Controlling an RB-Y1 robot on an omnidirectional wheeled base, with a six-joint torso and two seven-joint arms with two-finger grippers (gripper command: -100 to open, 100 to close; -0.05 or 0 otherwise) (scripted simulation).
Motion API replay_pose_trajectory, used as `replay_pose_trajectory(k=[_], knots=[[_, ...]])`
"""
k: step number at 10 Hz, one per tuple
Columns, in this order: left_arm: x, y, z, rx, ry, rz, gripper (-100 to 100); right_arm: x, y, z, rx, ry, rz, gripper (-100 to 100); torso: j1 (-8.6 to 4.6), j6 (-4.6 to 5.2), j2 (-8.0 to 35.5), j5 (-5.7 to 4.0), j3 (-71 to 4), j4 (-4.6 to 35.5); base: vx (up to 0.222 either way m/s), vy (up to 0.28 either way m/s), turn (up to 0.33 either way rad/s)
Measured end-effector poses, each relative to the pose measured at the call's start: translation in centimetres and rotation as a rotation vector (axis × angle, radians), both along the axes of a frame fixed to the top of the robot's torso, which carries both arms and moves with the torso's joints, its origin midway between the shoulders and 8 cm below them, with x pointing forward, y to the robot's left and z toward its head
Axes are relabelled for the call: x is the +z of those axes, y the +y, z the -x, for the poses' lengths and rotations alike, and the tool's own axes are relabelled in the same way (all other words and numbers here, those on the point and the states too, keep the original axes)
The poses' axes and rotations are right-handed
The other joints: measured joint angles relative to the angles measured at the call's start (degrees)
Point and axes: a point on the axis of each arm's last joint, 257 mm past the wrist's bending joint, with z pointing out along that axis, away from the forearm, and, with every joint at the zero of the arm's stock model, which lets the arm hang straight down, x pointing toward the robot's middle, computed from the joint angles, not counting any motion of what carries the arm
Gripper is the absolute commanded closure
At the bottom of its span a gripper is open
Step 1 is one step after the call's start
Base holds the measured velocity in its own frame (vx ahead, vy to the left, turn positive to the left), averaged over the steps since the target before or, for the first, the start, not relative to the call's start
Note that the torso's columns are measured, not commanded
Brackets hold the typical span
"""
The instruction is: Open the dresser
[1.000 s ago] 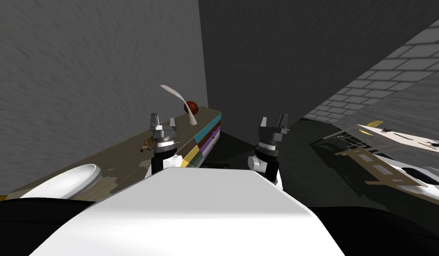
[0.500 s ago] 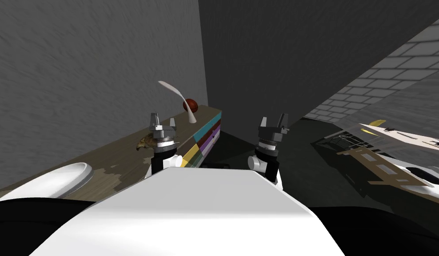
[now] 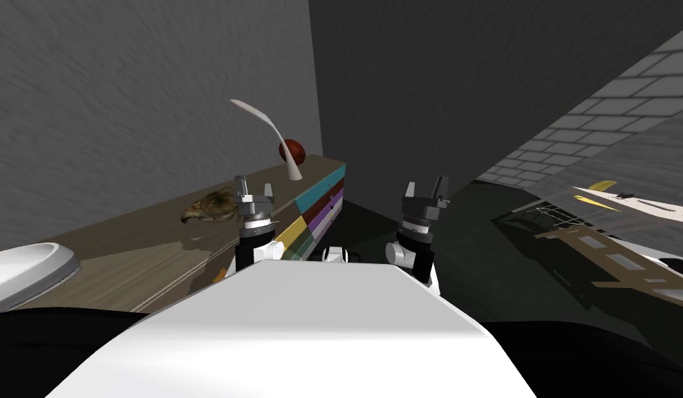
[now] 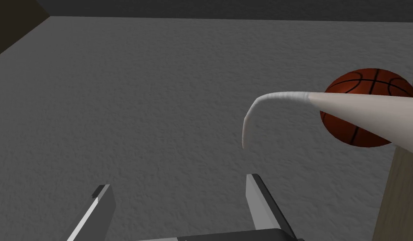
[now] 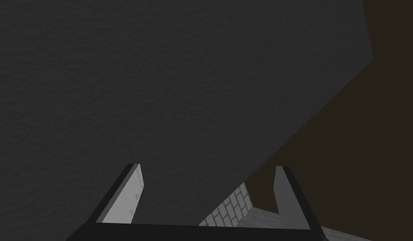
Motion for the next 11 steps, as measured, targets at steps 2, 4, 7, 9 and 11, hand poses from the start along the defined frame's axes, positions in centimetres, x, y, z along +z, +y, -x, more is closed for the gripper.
replay_pose_trajectory(k=[2, 4, 7, 9, 11], knots=[[-0.4, -0.1, -0.4, -0.016, 0.017, -0.024, -100, 0.0, 0.0, 0.0, 0.000, 0.001, 0.000, 0, -0.10, 0.00, 2.4, -0.03, -5.1, 2.4, 0.055, -0.053, 0.042], [-1.1, 0.1, -0.6, -0.033, 0.041, -0.044, -100, 0.0, 0.0, 0.0, 0.000, 0.001, 0.000, 0, -0.07, 0.00, 2.5, -0.02, -5.5, 2.6, 0.106, -0.078, 0.048], [-3.4, 1.1, -1.9, -0.047, 0.100, -0.046, -100, 0.0, 0.0, 0.0, 0.000, 0.001, 0.000, 0, -0.13, 0.00, 2.5, -0.04, -5.5, 2.6, 0.167, -0.140, 0.097], [-4.9, 2.3, -2.4, -0.047, 0.135, -0.030, -100, 0.0, 0.0, 0.0, 0.000, 0.001, 0.000, 0, -0.04, 0.01, 2.8, -0.01, -5.3, 2.7, 0.137, -0.163, 0.065], [-6.2, 3.4, -3.0, -0.043, 0.169, -0.008, -100, 0.0, 0.0, 0.0, 0.000, 0.001, 0.000, 0, -0.01, 0.00, 2.7, 0.00, -5.4, 2.7, 0.161, -0.165, 0.080]])
